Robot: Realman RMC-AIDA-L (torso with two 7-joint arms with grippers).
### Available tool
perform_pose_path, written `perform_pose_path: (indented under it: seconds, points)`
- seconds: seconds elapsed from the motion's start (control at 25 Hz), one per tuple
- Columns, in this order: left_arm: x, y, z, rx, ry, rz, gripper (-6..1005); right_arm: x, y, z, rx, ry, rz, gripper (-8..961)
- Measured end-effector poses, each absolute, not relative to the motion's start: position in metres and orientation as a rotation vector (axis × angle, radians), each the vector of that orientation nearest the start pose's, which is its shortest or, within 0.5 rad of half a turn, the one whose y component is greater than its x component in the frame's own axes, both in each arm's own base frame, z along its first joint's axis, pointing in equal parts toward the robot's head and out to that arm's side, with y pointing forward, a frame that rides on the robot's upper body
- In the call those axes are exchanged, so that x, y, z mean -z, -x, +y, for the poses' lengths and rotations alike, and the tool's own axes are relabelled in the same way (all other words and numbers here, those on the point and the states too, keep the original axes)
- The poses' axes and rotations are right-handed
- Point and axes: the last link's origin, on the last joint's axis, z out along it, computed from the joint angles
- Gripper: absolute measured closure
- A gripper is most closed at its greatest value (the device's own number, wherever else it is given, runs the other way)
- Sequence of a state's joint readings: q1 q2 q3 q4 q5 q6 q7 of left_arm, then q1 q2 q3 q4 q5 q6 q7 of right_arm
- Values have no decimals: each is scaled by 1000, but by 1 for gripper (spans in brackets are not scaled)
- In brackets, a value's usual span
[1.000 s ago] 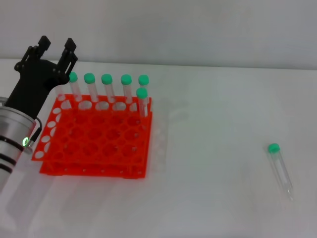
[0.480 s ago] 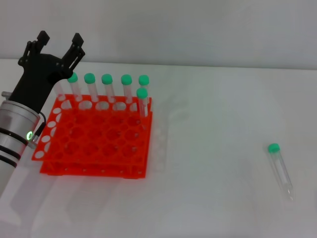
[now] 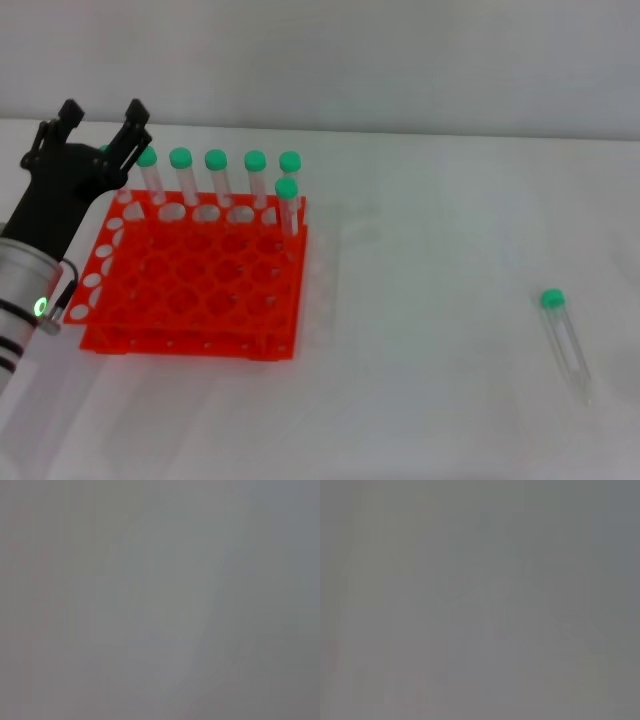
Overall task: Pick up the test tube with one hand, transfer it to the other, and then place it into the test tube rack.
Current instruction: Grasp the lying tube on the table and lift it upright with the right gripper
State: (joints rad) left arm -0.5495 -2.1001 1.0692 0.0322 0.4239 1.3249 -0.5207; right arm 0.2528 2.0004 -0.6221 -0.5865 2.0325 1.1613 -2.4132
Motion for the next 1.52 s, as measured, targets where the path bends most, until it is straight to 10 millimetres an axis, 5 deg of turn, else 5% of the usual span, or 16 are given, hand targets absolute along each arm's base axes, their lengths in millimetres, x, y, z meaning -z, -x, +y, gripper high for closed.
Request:
perform_pose_path:
  seconds: [0.32,0.6,0.92,1.32,1.52]
  points:
    - [-4,307,345,1020,1584,-634,107,-186,-315,328,-466,1962,463,94]
    - [-8,308,347,1016,1577,-620,107,-199,-258,321,-228,2076,690,96]
    - [-17,305,353,1013,1535,-581,108,-163,-214,323,-14,2168,951,97]
    - [-33,296,366,1018,1495,-497,108,-85,-189,340,161,2248,1205,98]
    - [-37,293,369,1005,1489,-459,108,-62,-186,347,205,2258,1250,99]
